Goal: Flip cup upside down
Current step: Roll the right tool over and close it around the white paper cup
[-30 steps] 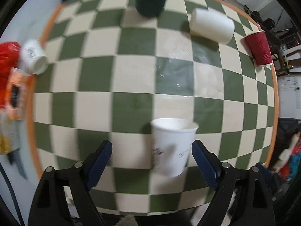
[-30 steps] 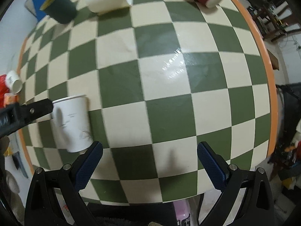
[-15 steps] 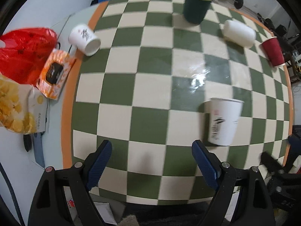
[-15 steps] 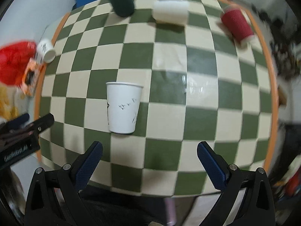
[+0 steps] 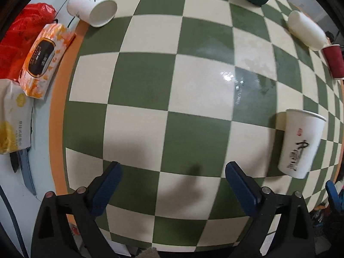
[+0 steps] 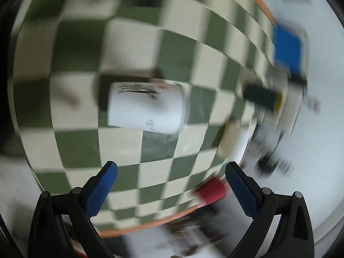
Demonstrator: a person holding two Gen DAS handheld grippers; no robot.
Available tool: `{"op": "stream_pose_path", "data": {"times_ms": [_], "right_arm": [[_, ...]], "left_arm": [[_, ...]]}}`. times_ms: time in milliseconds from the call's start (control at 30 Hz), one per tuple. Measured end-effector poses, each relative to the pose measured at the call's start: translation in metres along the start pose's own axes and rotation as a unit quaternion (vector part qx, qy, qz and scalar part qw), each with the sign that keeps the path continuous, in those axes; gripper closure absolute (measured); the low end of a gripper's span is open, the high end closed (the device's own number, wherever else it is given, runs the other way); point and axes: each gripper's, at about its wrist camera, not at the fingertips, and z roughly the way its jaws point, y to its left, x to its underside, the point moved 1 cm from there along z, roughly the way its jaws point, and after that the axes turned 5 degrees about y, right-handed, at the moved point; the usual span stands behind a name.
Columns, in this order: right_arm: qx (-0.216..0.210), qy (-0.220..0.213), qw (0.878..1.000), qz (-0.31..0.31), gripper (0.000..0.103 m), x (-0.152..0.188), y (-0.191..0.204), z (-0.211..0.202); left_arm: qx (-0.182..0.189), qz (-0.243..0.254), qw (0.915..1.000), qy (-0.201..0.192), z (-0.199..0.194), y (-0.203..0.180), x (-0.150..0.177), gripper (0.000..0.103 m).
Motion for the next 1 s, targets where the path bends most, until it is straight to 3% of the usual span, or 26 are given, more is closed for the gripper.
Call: {"op": "stream_pose_path", "data": {"times_ms": [100, 233, 300, 467, 567, 767, 867, 1000], "right_arm": [[0.055, -0.010, 0.990, -0.132, 0.001, -0.011, 0.025, 0.006], [0.140, -0.033, 0.946, -0.291, 0.001, -0.014, 0.057, 0.020], [0.172, -0.042, 0.918, -0.356, 0.001, -0.013, 0.065, 0.030], [0.209, -0.062, 0.873, -0.436, 0.001, -0.012, 0.069, 0.046], [0.217, -0.069, 0.855, -0.467, 0.001, -0.009, 0.071, 0.055], [0.228, -0.086, 0.834, -0.495, 0.006, -0.007, 0.079, 0.073], [0.226, -0.092, 0.832, -0.499, 0.006, -0.007, 0.077, 0.078], [0.229, -0.093, 0.832, -0.497, 0.019, -0.007, 0.078, 0.082]], "left_arm": [[-0.005, -0.006, 1.0000, 0.004, 0.006, 0.004, 0.000, 0.004], [-0.014, -0.014, 0.9998, 0.005, 0.012, 0.006, -0.002, 0.004], [-0.014, -0.022, 0.9997, 0.005, 0.013, 0.008, -0.002, 0.004], [-0.017, -0.037, 0.9991, 0.010, 0.017, 0.011, -0.006, 0.004], [-0.015, -0.045, 0.9988, 0.012, 0.019, 0.012, -0.006, 0.004], [-0.008, -0.050, 0.9986, 0.012, 0.017, 0.018, -0.011, 0.004], [-0.010, -0.050, 0.9986, 0.014, 0.017, 0.019, -0.019, 0.004], [-0.016, -0.048, 0.9986, 0.014, 0.019, 0.020, -0.028, 0.004]]}}
